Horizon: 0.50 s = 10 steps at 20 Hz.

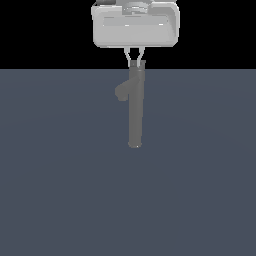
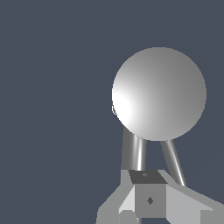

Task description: Turn on the faucet by rotating a designated handle.

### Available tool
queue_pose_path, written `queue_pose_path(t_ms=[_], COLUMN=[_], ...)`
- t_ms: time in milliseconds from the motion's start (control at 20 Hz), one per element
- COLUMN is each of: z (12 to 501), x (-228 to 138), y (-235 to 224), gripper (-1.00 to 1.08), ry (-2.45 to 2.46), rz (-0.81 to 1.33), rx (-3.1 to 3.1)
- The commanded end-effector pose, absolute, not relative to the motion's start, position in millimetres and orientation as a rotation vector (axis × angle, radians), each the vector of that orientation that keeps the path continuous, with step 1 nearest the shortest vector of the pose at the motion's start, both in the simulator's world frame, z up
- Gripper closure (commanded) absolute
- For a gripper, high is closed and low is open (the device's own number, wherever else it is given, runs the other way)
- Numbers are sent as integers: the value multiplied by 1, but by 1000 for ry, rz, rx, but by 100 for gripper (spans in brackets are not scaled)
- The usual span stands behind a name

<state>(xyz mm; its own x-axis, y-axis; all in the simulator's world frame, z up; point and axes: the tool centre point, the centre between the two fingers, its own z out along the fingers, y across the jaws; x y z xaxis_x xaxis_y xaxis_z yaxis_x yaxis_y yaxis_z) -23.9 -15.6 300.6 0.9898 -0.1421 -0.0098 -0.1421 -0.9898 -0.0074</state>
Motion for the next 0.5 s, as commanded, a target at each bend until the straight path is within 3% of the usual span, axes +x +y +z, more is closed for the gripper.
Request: queue_pose_path(t_ms=[0,100,150,450], z=[301,301,301,301], x=[-16,-16,-22,-4], y=[-60,-67,-28,-49], gripper=[108,108,108,108], ry=[304,309,226,255], rz=[-3,-1,23,15], rx=[-3126,-3126,-3124,-3125])
